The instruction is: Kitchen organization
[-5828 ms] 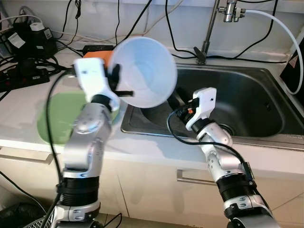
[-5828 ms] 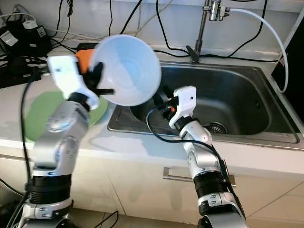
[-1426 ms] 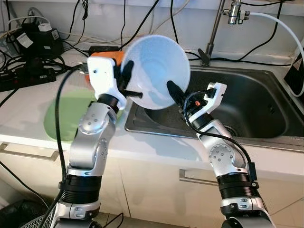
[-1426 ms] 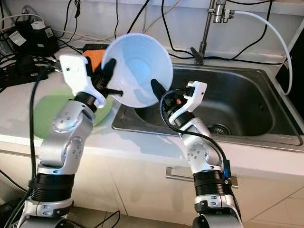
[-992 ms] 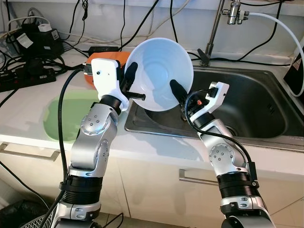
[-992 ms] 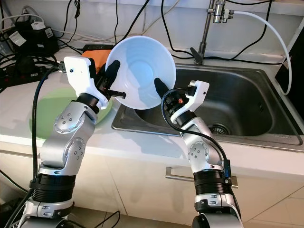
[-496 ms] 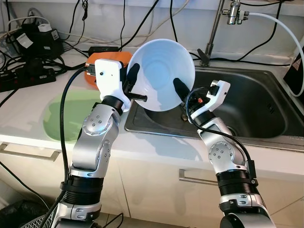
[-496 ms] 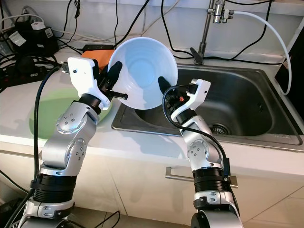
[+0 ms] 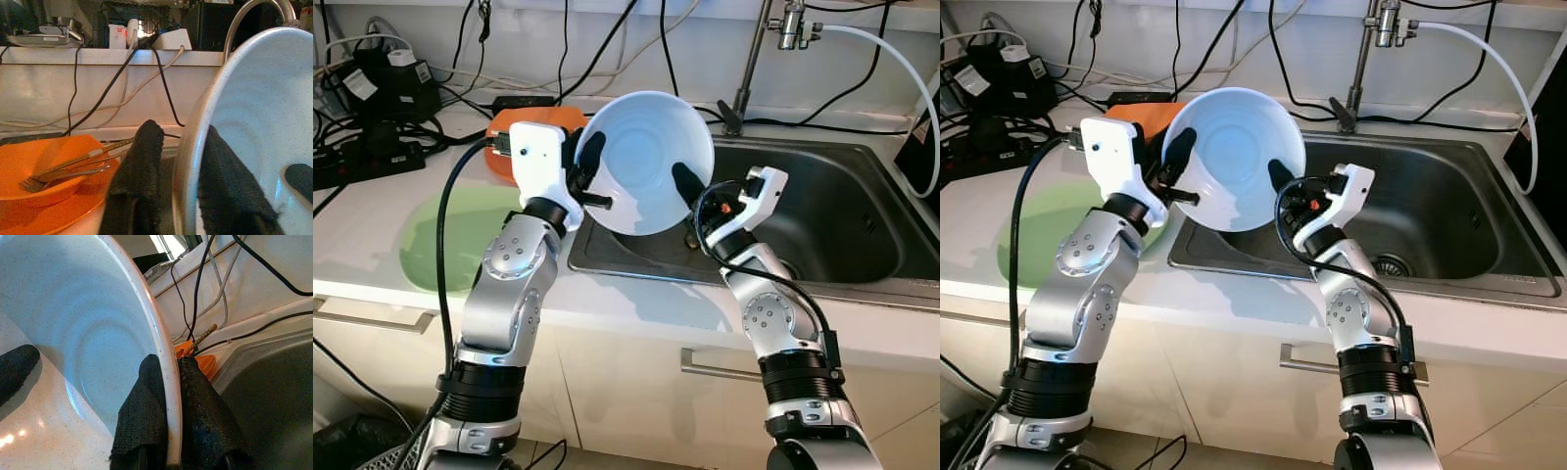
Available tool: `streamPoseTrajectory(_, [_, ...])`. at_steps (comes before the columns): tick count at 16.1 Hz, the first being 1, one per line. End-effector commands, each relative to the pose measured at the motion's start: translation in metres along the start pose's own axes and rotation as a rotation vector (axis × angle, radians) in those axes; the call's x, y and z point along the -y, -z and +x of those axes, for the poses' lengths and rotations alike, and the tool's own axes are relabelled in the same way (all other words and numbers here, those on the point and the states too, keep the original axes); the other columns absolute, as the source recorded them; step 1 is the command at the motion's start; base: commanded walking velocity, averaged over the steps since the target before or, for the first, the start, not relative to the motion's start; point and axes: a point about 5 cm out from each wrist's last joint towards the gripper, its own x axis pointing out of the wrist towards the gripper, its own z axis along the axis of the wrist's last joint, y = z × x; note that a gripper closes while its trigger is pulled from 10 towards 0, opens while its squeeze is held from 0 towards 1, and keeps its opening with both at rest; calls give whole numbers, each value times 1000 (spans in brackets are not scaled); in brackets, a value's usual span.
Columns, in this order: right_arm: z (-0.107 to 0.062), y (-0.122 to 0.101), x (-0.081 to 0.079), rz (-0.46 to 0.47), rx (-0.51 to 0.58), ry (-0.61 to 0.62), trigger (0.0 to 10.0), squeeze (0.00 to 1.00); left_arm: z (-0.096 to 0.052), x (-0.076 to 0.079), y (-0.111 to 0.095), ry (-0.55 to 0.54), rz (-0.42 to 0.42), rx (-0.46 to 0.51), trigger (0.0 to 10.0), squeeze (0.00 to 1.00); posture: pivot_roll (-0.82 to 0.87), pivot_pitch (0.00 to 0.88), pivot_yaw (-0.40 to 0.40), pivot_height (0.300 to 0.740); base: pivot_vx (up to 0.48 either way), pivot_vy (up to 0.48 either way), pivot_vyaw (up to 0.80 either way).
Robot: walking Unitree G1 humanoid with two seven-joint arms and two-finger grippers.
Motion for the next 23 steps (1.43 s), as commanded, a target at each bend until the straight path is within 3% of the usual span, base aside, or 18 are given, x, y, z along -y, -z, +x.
streamPoseTrajectory(1, [1,-4,2,-3,13,8,0,0,1,-3,-8,-11,8,25,10000,1000,93,20,27,740,0,0,0])
streamPoseTrajectory(3, [1,-6,5,-6,26,41,0,0,1,-3,-7,-10,14,22,10000,1000,93,20,28,740,0,0,0])
streamPoseTrajectory(8, [-3,-18,36,-2,104,311,0,0,1,2,-6,31,22,13,10000,1000,93,19,28,740,0,0,0])
streamPoseTrajectory(9, [-5,-22,43,-7,120,365,0,0,0,5,-5,51,20,8,10000,361,93,19,28,740,0,0,0])
streamPoseTrajectory(10, [-6,-23,45,-17,125,385,0,0,-1,6,-5,63,20,3,10000,0,95,21,26,740,0,0,0])
streamPoseTrajectory(11, [-8,-25,49,-46,130,429,10000,0,-1,9,-3,84,19,-9,10000,0,95,21,26,740,0,0,0])
streamPoseTrajectory(14, [-10,-30,56,-204,138,519,10000,0,-4,16,5,139,27,-70,10000,0,97,19,27,740,0,0,0])
streamPoseTrajectory(16, [-8,-33,53,-394,106,501,10000,0,-5,17,13,155,42,-128,10000,0,98,14,30,740,0,0,0])
streamPoseTrajectory(19, [-6,-33,52,-431,104,493,10000,0,-11,22,25,212,58,-221,10000,0,101,12,28,740,0,0,0])
streamPoseTrajectory(20, [-5,-34,51,-495,101,475,10000,0,-16,27,34,259,65,-284,10000,0,101,12,28,740,0,0,0])
streamPoseTrajectory(23, [-2,-33,47,-602,88,437,10000,0,-25,34,43,332,65,-351,10000,0,101,5,32,740,0,0,0])
